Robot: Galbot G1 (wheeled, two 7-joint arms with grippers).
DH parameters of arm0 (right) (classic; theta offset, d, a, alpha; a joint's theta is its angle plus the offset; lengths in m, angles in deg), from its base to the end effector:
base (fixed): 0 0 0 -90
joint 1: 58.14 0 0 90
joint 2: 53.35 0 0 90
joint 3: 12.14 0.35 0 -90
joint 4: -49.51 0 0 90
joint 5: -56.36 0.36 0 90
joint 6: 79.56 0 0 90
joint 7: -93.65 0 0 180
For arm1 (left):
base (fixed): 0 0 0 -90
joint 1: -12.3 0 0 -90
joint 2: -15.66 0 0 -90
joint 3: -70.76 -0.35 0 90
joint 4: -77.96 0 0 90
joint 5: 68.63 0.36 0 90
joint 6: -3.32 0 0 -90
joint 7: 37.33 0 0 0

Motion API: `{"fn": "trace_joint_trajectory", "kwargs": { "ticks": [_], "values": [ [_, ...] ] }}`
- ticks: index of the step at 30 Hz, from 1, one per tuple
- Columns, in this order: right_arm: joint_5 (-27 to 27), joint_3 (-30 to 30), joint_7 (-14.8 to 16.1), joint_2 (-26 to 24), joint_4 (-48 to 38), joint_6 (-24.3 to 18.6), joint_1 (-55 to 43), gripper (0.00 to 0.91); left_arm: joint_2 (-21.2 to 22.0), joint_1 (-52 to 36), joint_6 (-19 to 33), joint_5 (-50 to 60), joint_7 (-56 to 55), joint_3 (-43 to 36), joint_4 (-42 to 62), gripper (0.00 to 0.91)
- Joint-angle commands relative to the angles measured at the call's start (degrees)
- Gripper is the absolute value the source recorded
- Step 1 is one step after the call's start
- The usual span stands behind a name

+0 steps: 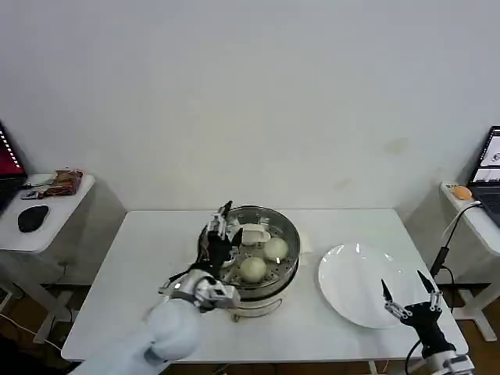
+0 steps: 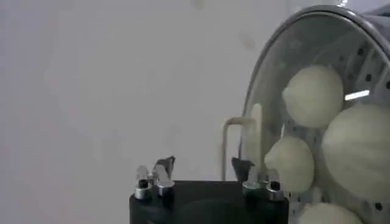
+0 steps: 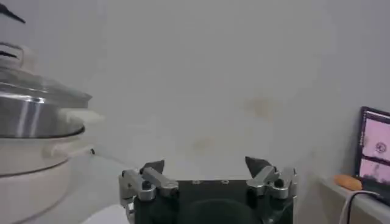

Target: Take steamed baozi put them in steamer then cover it.

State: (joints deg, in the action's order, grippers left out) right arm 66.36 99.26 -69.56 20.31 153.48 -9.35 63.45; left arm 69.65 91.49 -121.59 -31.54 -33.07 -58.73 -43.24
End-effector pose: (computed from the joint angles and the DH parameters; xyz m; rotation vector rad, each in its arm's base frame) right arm 0.1636 -0.1963 -0.3549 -0.1250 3.0335 -0.4354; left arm 0.2798 -0.0623 -0.1984 0.4420 2.4535 1.6841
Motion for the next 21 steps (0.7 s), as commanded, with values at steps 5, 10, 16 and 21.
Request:
{"fn": "trace_joint_trajectory", "kwargs": {
  "ticks": [5, 10, 16, 21],
  "values": [
    [1.3, 0.3, 0.4, -1.3, 0.4, 0.5, -0.6, 0.907, 0.8, 8.2, 5.0, -77.7, -6.4, 24.1, -7.0, 0.907],
    [2.4, 0.0, 0.6, -1.4, 0.6, 0.5, -1.3, 0.907, 2.1, 14.6, 16.2, -77.3, -5.9, 28.1, -1.7, 0.907],
    [3.8, 0.0, 0.8, -1.6, 0.2, 0.3, -1.4, 0.907, 2.4, 20.6, 27.4, -71.9, -3.7, 33.9, 2.8, 0.907],
    [3.9, 0.0, 0.7, -1.1, 1.0, 0.2, -0.9, 0.907, 2.5, 25.6, 36.6, -70.7, -4.1, 37.1, 7.8, 0.907]
  ]
}}
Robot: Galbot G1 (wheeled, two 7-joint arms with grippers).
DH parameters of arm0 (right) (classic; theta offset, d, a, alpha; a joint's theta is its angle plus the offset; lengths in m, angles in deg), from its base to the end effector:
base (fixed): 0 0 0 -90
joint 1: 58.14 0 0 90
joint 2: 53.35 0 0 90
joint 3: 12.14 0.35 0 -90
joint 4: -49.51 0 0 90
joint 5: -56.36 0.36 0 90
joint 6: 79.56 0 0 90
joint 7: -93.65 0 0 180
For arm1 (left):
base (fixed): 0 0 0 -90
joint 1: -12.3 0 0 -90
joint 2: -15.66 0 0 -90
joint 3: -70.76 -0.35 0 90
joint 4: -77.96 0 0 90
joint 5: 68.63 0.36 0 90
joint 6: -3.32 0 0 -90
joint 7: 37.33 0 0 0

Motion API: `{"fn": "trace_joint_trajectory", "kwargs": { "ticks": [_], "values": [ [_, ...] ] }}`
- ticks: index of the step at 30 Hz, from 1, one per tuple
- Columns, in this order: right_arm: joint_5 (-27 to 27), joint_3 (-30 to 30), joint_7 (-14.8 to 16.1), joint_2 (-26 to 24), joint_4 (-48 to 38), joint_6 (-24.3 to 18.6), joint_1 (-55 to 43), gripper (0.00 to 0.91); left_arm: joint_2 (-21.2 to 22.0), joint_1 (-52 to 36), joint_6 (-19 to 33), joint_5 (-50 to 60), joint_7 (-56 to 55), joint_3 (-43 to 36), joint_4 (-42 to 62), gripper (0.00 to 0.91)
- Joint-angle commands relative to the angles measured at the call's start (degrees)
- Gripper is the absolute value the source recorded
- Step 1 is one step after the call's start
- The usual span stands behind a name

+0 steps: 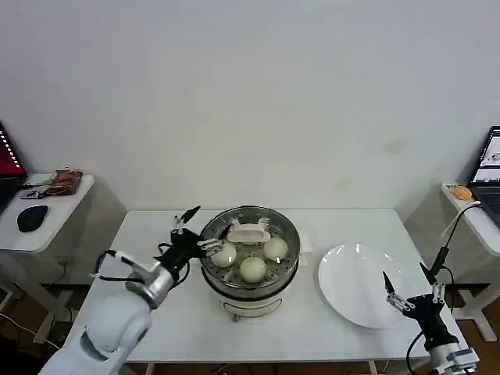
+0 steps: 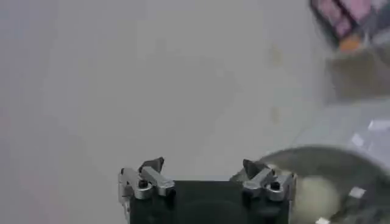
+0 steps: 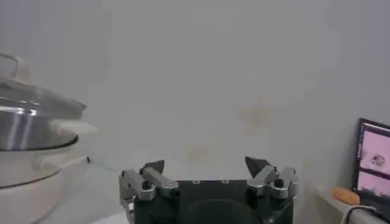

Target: Take steamed baozi put them in steamer then cover it.

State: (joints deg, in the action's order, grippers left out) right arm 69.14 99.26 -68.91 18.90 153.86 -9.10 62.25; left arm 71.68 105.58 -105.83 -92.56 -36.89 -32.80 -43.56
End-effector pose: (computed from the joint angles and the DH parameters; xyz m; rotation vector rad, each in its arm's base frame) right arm 0.1741 -0.2007 -0.3450 -0.1404 3.0022 -0.3963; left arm 0.2879 0.0308 -0.1912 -0.7011 -3.0339 -0.2593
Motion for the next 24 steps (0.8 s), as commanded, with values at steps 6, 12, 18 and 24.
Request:
{"fn": "trace_joint_trajectory", "kwargs": {
  "ticks": [6, 12, 18, 24],
  "values": [
    [1.1, -0.1, 0.0, 0.3, 1.0, -0.2, 0.9, 0.907, -0.8, 16.2, 33.2, -8.5, 0.3, 12.0, 14.1, 0.907],
    [2.4, -0.3, -0.1, -0.2, 1.1, 0.6, 1.6, 0.907, -1.8, 21.1, 35.8, -6.8, 1.1, 12.8, 15.8, 0.907],
    [6.9, -0.5, -0.2, -0.5, 0.6, 4.5, 1.9, 0.907, -1.5, 23.6, 35.7, -5.0, 0.5, 12.3, 15.0, 0.907],
    [17.8, -0.7, 1.6, -0.5, -1.6, 7.0, 2.2, 0.907, -1.6, 25.2, 35.7, -4.9, 0.1, 12.1, 15.1, 0.907]
  ]
}}
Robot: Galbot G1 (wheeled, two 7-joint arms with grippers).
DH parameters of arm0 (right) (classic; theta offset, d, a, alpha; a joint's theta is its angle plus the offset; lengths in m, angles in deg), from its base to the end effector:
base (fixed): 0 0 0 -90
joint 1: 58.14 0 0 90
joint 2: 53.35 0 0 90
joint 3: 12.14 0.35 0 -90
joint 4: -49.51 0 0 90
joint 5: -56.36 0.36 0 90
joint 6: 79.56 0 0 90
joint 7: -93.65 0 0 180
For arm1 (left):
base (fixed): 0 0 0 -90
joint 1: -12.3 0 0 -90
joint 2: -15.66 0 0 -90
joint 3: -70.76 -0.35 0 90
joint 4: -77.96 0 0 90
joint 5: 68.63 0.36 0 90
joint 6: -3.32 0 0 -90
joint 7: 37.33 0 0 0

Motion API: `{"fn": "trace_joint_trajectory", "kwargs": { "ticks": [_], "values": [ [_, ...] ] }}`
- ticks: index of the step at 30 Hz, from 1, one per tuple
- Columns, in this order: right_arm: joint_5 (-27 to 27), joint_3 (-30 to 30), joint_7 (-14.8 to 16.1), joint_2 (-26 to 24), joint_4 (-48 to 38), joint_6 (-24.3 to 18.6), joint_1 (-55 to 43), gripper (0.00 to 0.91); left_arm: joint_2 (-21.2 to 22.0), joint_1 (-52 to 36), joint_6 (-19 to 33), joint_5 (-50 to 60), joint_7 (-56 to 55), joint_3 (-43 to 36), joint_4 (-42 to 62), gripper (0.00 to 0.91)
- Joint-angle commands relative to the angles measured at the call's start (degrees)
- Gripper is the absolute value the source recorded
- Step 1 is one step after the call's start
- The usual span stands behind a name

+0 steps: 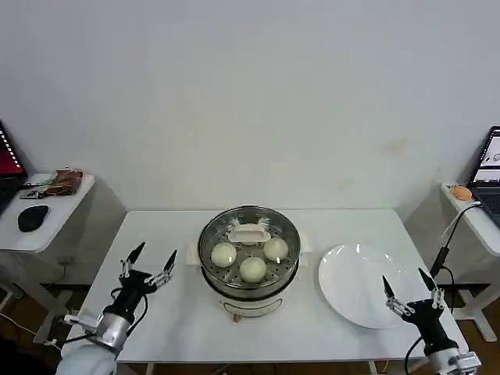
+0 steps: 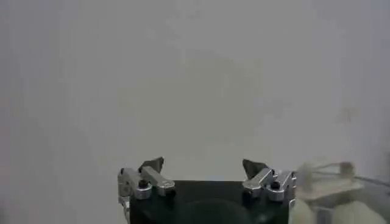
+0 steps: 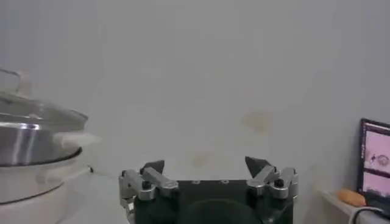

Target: Take steamed baozi put them in steamer then cover it.

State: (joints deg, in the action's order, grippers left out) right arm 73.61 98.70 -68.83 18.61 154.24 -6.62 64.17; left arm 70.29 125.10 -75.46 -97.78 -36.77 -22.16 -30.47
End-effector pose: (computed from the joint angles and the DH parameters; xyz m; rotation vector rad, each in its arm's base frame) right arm 0.1642 -0.1978 -0.3492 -0.1353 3.0656 -0.2721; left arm 0.2359 0.1225 -0.3190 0.3761 3.0746 0.0502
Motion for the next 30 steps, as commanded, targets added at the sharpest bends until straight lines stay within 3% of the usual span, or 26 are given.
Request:
{"fn": "trace_joint_trajectory", "kwargs": {
  "ticks": [1, 7, 15, 30],
  "values": [
    [14.2, -0.2, 2.3, -0.3, -2.6, 4.4, 0.3, 0.907, -0.2, 5.7, 5.3, 0.3, -0.1, 1.5, 2.0, 0.907],
    [17.5, -0.3, 4.2, -0.6, -3.3, 4.5, 1.0, 0.907, -0.2, 6.6, 5.0, -0.4, -0.3, 1.2, 1.2, 0.907],
    [17.7, -1.3, 5.5, -1.2, -3.9, 4.5, 1.3, 0.907, 0.2, 6.7, 2.5, 1.1, -2.2, 0.9, 0.6, 0.907],
    [17.1, -1.0, 5.0, -1.0, -3.8, 4.3, 1.2, 0.907, 0.2, 6.3, 1.8, 0.8, -1.8, 0.6, 0.2, 0.907]
  ]
}}
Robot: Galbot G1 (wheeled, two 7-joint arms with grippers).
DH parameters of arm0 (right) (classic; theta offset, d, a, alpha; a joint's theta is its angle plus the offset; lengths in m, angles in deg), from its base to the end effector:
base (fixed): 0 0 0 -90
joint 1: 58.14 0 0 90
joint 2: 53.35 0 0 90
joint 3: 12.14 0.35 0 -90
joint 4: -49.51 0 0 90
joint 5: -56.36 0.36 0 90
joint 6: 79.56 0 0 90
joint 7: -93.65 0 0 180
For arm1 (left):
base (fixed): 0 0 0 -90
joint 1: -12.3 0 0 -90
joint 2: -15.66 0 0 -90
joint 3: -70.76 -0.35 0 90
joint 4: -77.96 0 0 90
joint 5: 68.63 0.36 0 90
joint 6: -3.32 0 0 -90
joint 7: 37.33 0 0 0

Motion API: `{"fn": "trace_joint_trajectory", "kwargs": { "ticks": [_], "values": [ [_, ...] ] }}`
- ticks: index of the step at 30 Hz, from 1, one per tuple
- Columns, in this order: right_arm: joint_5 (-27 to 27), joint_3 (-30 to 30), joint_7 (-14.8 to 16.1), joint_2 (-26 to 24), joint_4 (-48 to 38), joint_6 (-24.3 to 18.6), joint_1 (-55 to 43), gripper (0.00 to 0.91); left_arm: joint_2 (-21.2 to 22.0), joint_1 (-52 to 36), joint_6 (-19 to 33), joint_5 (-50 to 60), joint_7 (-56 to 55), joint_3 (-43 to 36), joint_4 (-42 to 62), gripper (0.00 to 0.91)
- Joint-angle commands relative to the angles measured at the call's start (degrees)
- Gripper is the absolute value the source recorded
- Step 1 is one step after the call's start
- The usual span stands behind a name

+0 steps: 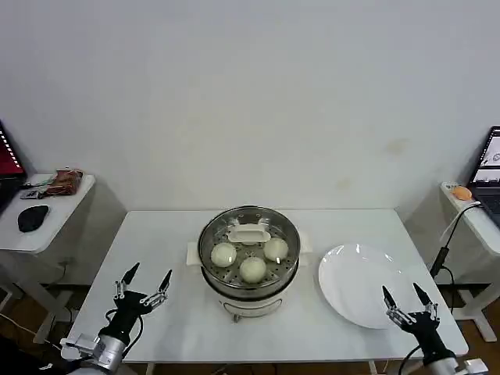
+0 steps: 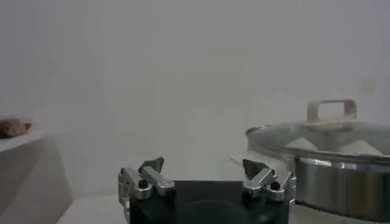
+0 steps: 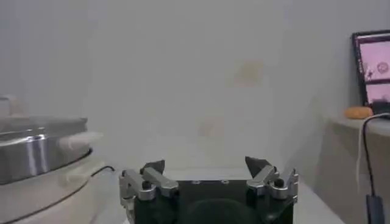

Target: Take steamed baozi put them in steamer then cover it.

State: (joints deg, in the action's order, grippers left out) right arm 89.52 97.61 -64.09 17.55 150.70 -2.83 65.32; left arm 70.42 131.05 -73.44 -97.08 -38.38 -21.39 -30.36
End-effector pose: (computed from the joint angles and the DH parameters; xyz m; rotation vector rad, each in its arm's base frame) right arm 0.1529 -0.2044 -0.3715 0.1589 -3.1293 -0.1641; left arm 0.2028 0.1262 -0.3403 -0.3245 -3.1072 -0.0504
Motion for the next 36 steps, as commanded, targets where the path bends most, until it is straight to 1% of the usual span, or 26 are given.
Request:
{"fn": "trace_joint_trajectory", "kwargs": {
  "ticks": [1, 3, 7, 9, 10, 13, 25, 30, 36],
  "values": [
    [1.2, 0.0, 0.2, 0.0, -0.3, 0.5, 0.0, 0.907, 0.2, 0.3, -0.3, 0.1, -0.3, -0.2, 0.1, 0.907],
    [1.2, 0.2, -0.4, 0.0, -0.5, 1.2, -0.1, 0.907, 0.1, 0.3, -0.4, 0.1, -0.2, -0.4, 0.1, 0.907],
    [0.6, 0.6, -0.7, 0.0, -0.7, 2.1, -0.1, 0.907, 0.0, 0.0, -0.7, -0.1, -0.3, -0.4, 0.2, 0.907],
    [-0.9, 0.8, -1.4, 0.0, -0.5, 2.0, -0.1, 0.907, -0.1, -0.1, -1.2, -0.6, -0.3, -0.4, 0.2, 0.907],
    [-1.7, 1.0, -2.3, 0.1, -0.4, 1.9, -0.2, 0.907, 0.0, -0.2, -1.3, -0.7, -0.2, -0.5, 0.2, 0.907],
    [-1.8, 1.1, -3.0, 0.3, -0.6, 1.6, -0.7, 0.907, 0.0, -0.3, -1.4, -0.8, -0.2, -0.6, -0.1, 0.907],
    [-1.9, 0.9, -2.6, 0.2, -1.0, 1.8, -0.6, 0.907, 0.1, -0.6, -2.1, -1.9, -0.3, -0.8, 0.0, 0.907],
    [-4.1, 0.6, -2.6, 0.5, -1.5, 1.0, -0.9, 0.907, 0.1, -0.4, -2.2, -2.0, -0.4, -0.6, 0.0, 0.907],
    [-4.6, 0.1, -1.9, 0.9, -1.2, 0.4, -0.9, 0.907, 0.1, -0.4, -2.4, -2.2, -0.5, -0.5, -0.1, 0.907]
  ]
}}
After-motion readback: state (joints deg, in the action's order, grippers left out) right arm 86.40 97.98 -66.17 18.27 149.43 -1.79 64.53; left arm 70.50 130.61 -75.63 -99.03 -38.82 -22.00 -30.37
